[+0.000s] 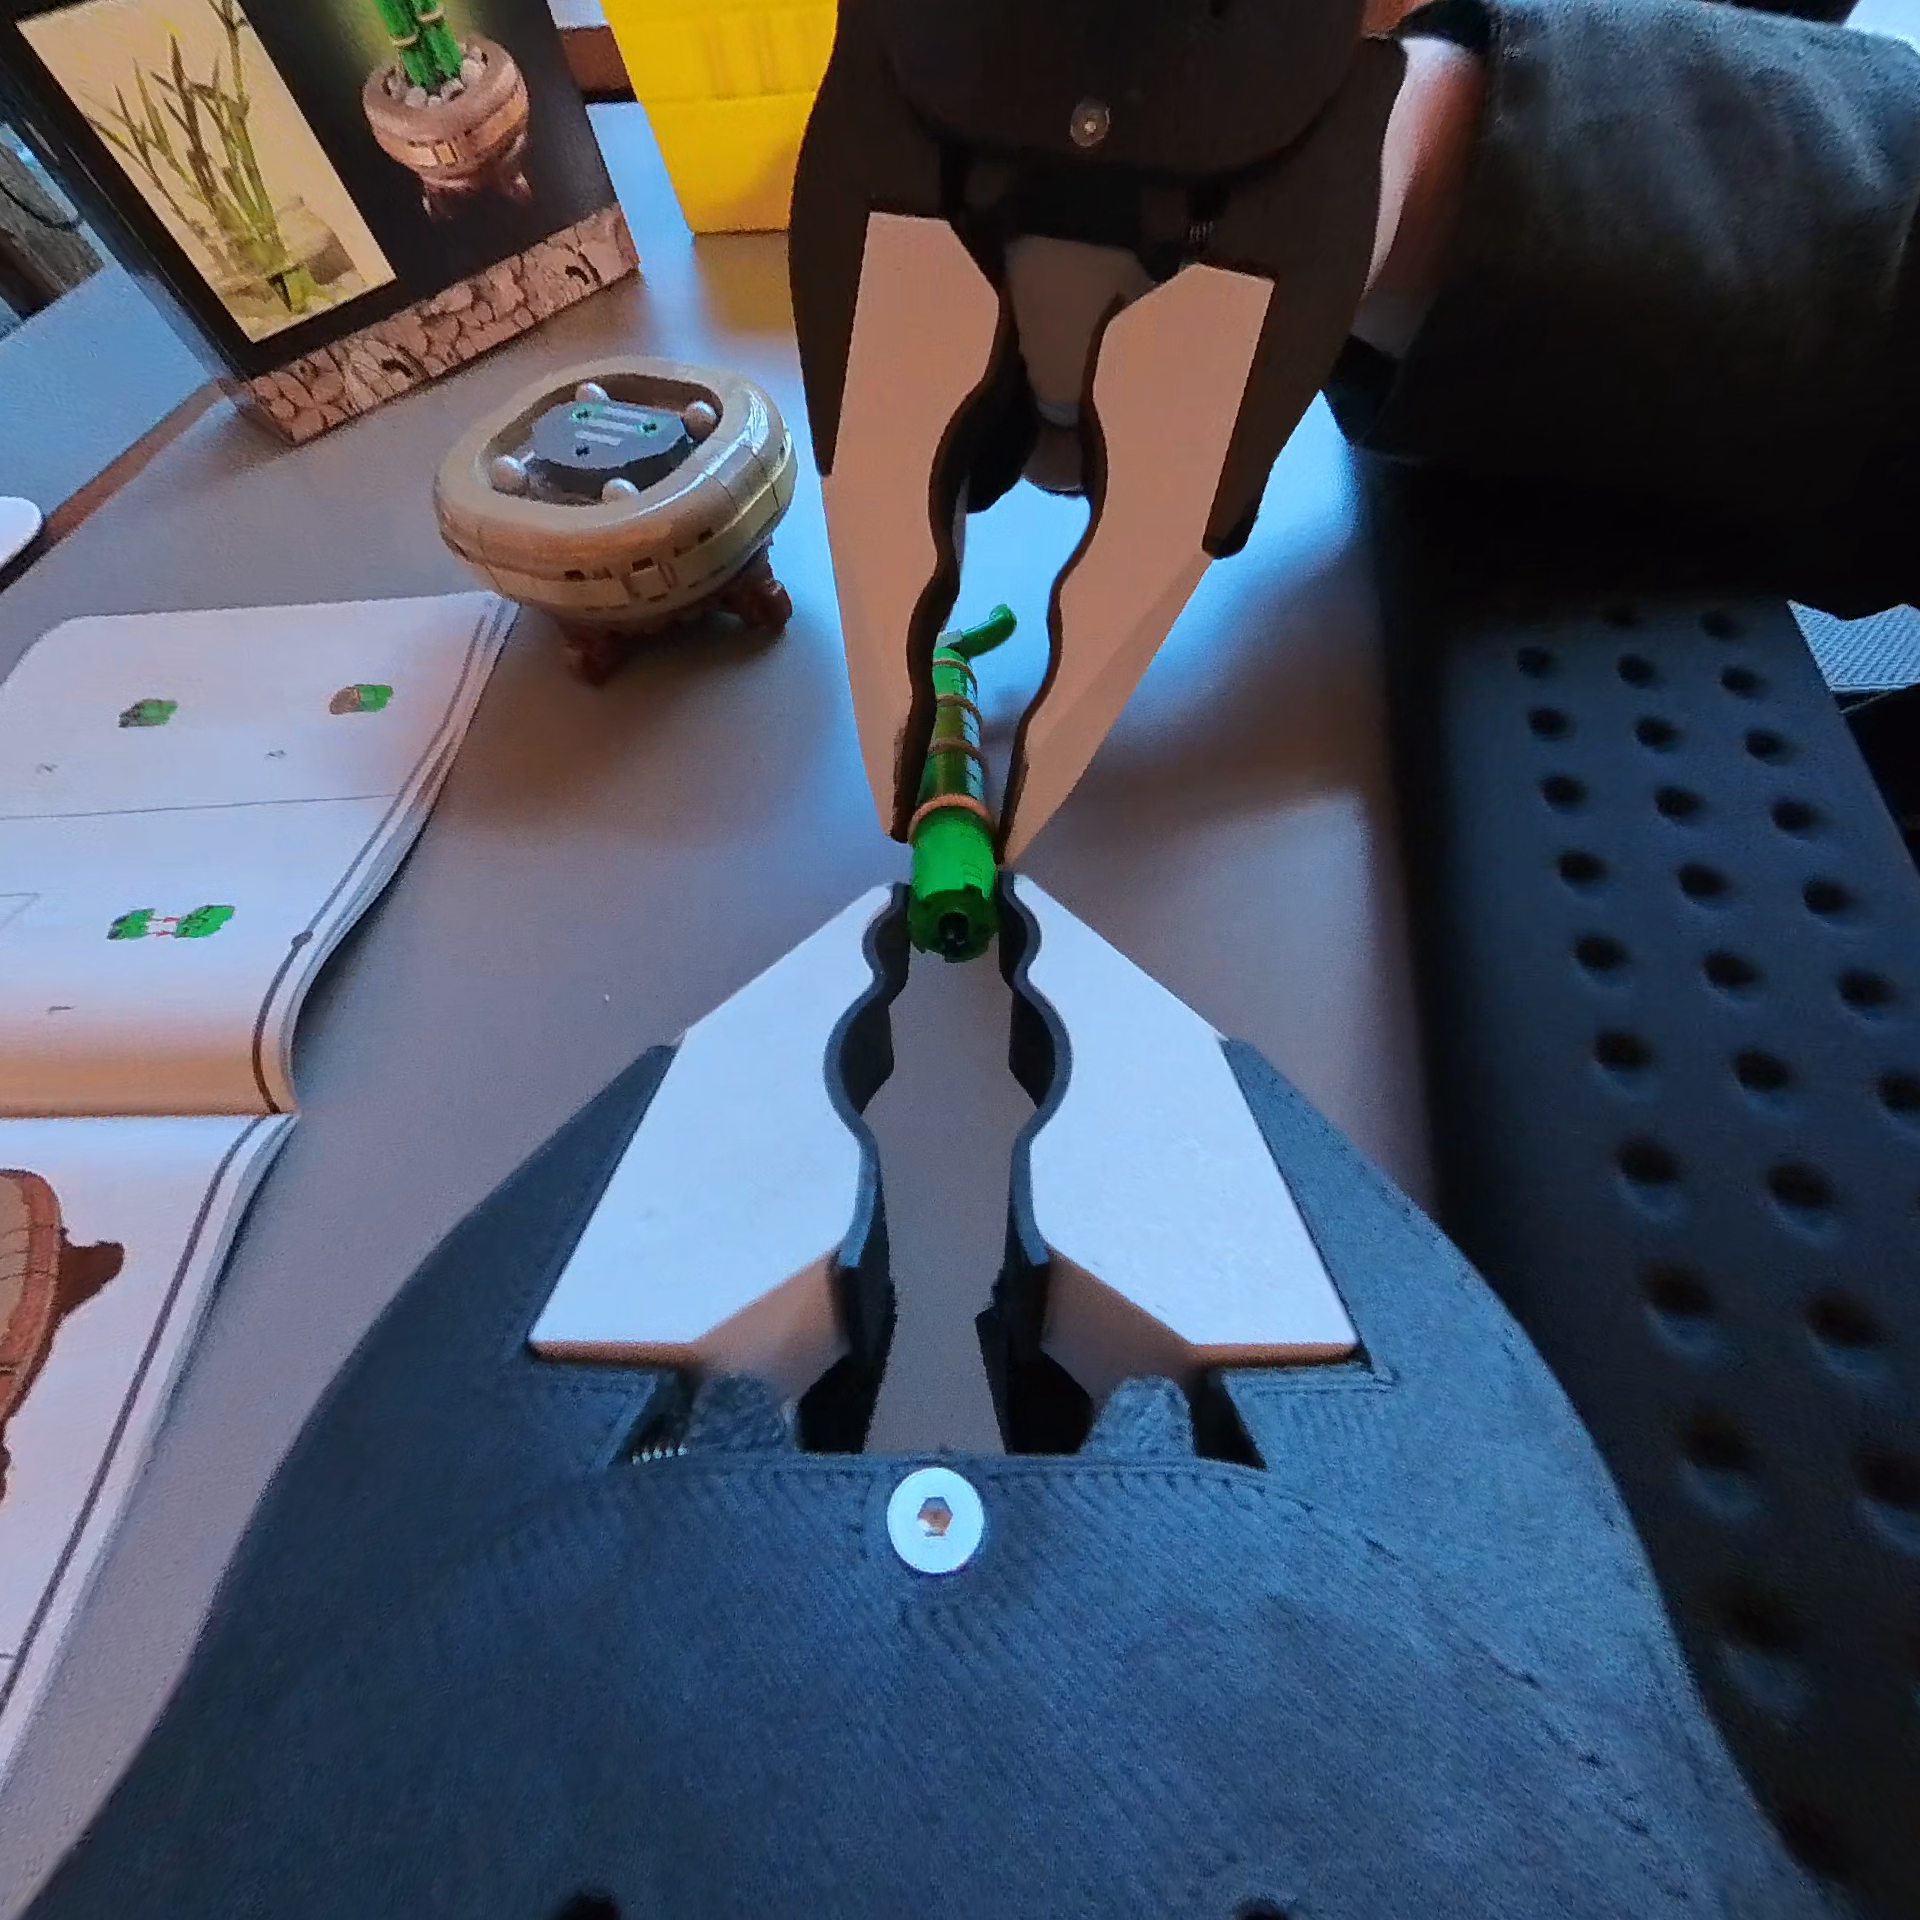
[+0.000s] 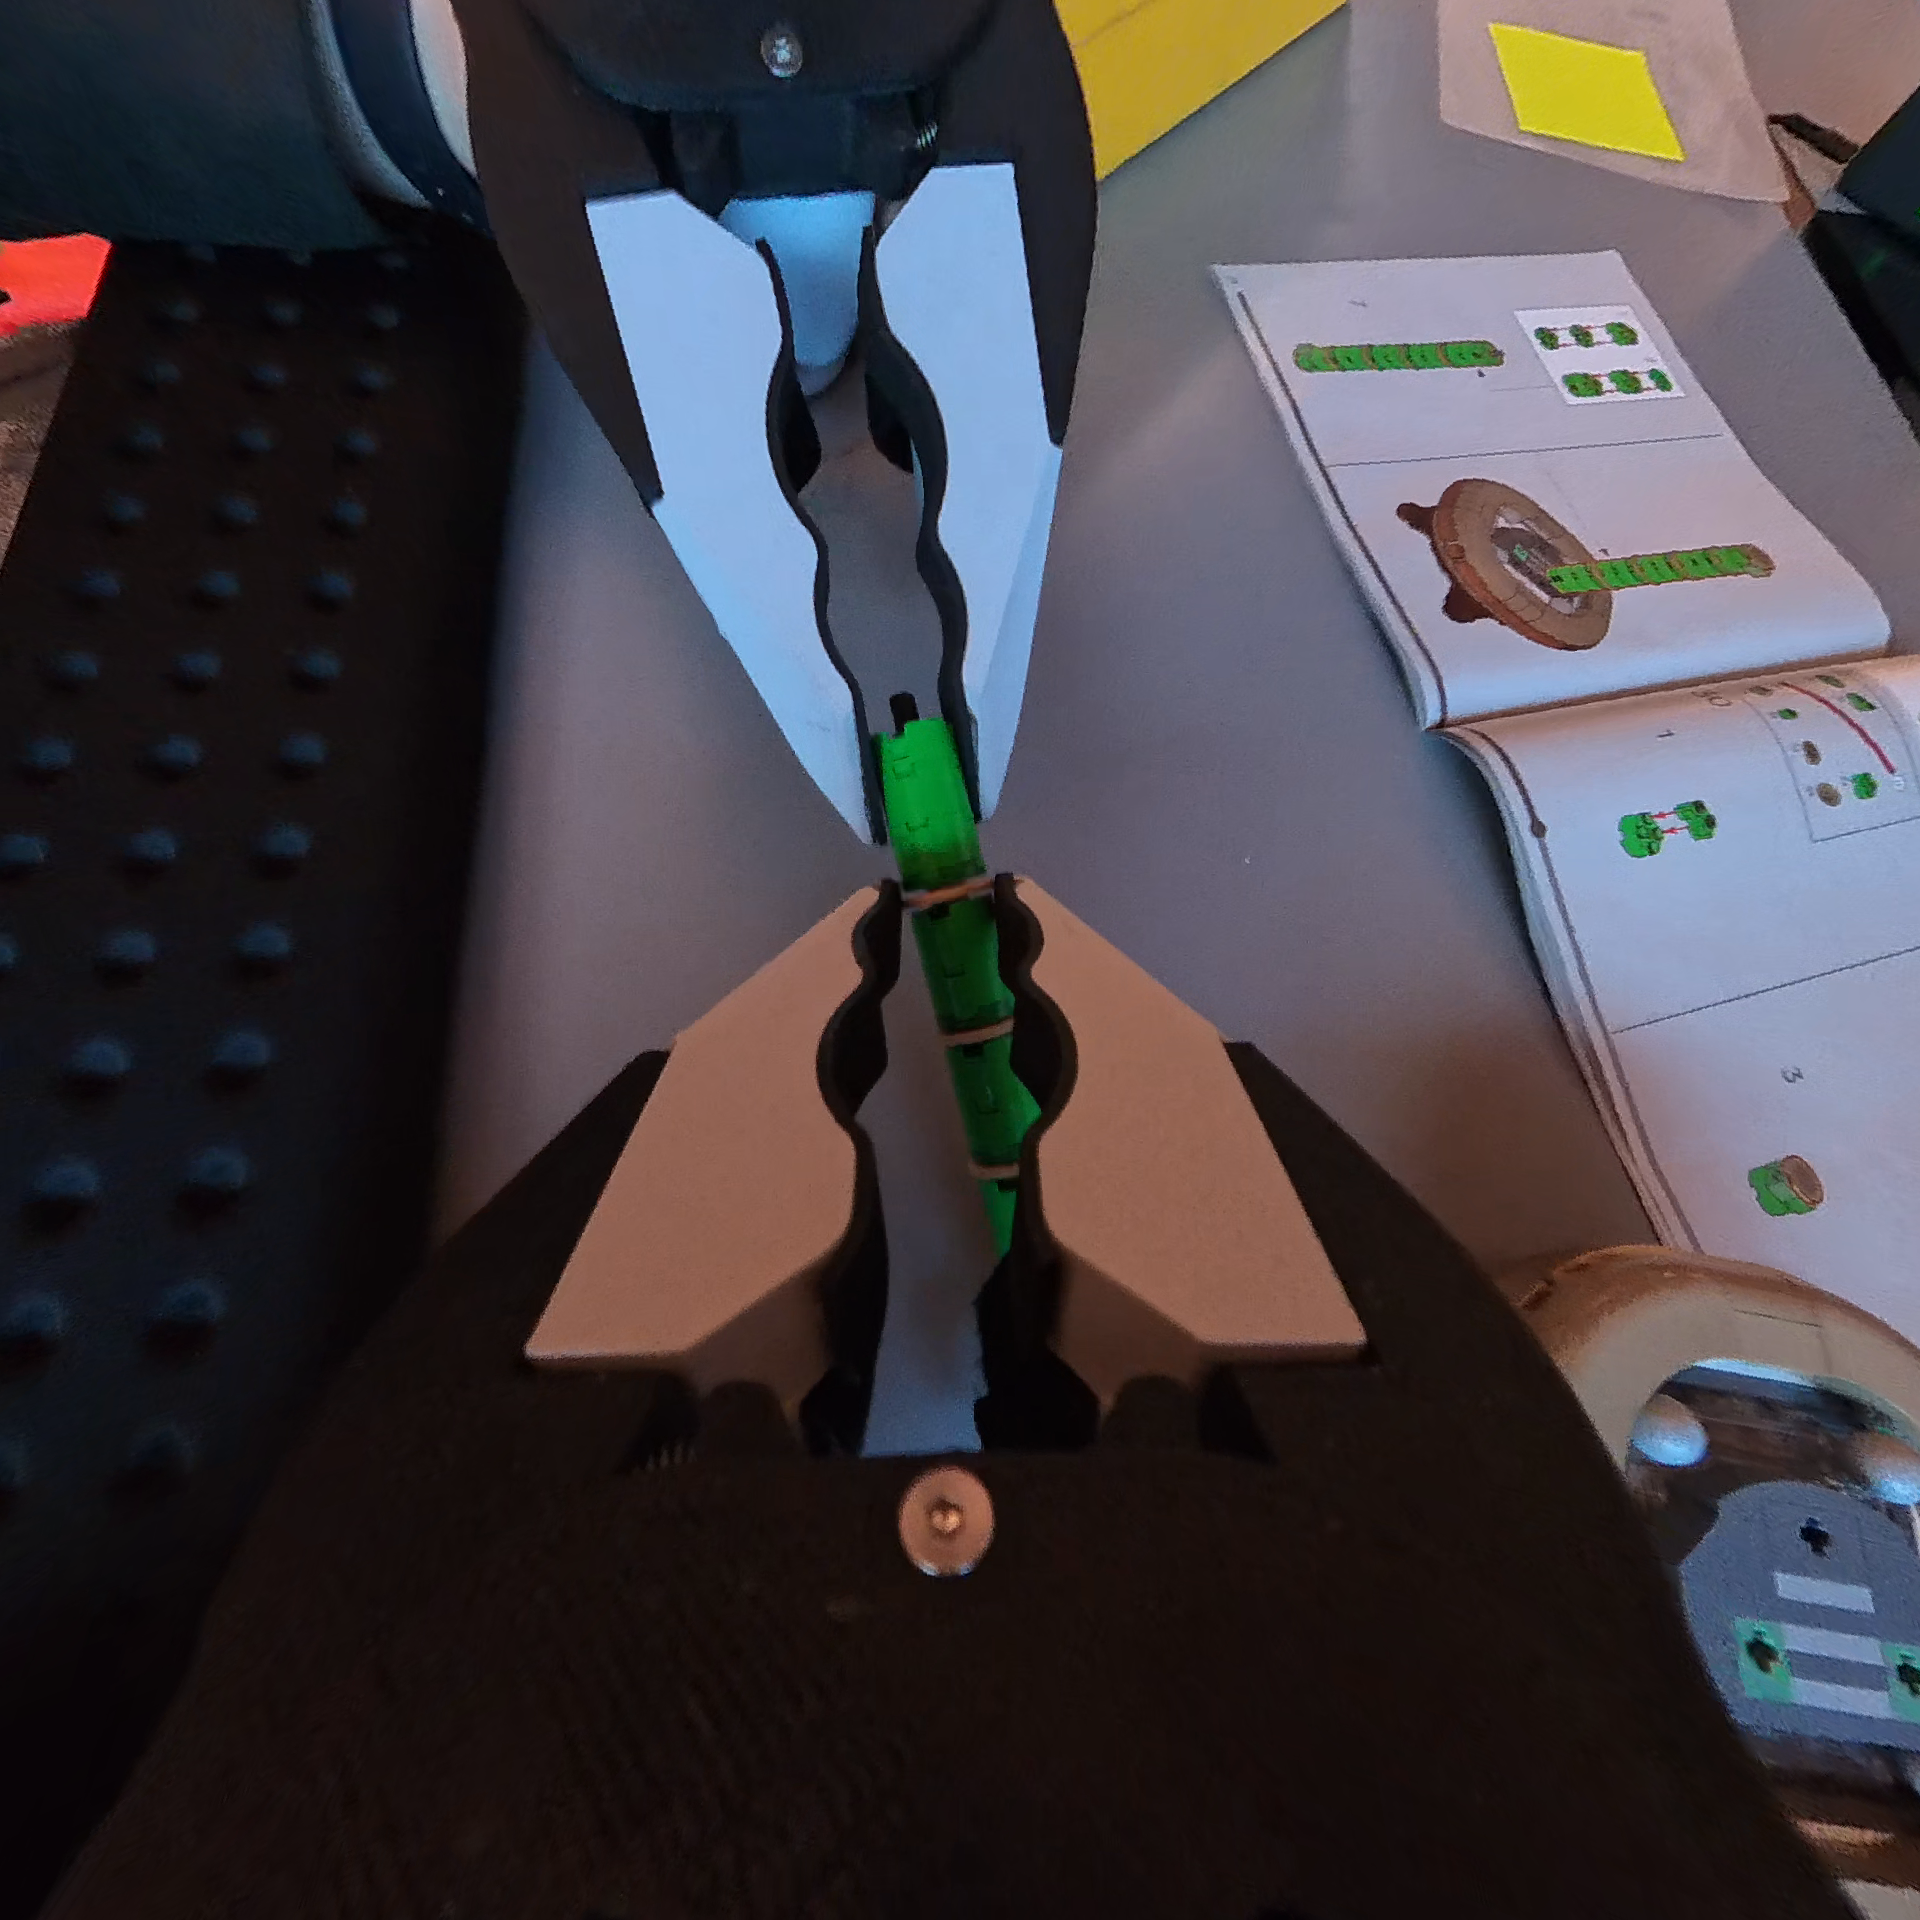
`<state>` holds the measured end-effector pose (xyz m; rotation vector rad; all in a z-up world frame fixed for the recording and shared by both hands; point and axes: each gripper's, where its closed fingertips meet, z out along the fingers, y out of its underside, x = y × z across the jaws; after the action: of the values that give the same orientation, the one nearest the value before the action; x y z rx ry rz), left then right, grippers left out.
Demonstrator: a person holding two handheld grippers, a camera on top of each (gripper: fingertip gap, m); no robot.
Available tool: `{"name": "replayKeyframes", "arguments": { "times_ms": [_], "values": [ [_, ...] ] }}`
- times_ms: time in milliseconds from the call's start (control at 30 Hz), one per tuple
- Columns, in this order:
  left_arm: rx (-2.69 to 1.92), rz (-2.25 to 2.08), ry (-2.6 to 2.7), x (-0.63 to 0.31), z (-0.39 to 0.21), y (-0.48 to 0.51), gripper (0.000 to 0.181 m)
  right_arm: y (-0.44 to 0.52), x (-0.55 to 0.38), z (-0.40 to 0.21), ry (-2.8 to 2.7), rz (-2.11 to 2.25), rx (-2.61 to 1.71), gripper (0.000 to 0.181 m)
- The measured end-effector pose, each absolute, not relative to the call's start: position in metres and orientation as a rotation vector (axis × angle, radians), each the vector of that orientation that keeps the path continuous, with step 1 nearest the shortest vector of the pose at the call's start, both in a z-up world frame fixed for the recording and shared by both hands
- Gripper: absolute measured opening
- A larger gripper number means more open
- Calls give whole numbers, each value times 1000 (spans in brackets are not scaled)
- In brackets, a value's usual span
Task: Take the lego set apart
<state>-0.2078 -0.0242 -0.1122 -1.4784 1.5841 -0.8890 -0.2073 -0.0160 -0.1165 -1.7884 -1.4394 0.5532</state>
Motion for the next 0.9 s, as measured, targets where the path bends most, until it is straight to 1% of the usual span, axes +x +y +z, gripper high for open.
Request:
{"name": "replayKeyframes", "arguments": {
  "times_ms": [100,167,233,300,333,367,400,500,533,567,633,667,833,867,900],
  "values": [
    [-1492,-932,1557,-211,-109,-25,15,-15,-202,-128,-1455,523,-1835,21],
    [-1493,-963,1545,-212,-107,-27,15,-15,-204,-127,-1468,506,-1814,16],
    [-1498,-990,1521,-213,-105,-27,16,-18,-207,-126,-1500,475,-1778,15],
    [-1529,-1004,1518,-212,-109,-27,30,-20,-214,-121,-1493,494,-1746,15],
    [-1548,-1001,1532,-211,-113,-28,30,-23,-217,-119,-1497,511,-1731,15],
    [-1550,-1005,1554,-210,-116,-31,24,-23,-218,-119,-1506,500,-1730,15],
    [-1541,-1003,1575,-210,-117,-34,14,-22,-217,-122,-1517,466,-1733,15],
    [-1531,-952,1595,-210,-121,-33,17,-22,-217,-124,-1526,467,-1741,15],
    [-1532,-953,1589,-210,-120,-33,25,-22,-216,-125,-1532,460,-1746,15],
    [-1536,-959,1583,-210,-119,-33,30,-22,-216,-127,-1540,447,-1751,16],
    [-1533,-976,1576,-210,-116,-34,24,-22,-215,-130,-1552,433,-1760,16],
    [-1530,-974,1577,-211,-116,-33,16,-23,-216,-131,-1557,439,-1758,16],
    [-1541,-981,1572,-212,-114,-32,15,-22,-218,-129,-1544,445,-1747,15],
    [-1543,-988,1571,-212,-113,-32,15,-22,-220,-127,-1537,449,-1732,17],
    [-1548,-999,1572,-212,-113,-33,15,-22,-222,-124,-1526,453,-1716,23]
  ]
}}
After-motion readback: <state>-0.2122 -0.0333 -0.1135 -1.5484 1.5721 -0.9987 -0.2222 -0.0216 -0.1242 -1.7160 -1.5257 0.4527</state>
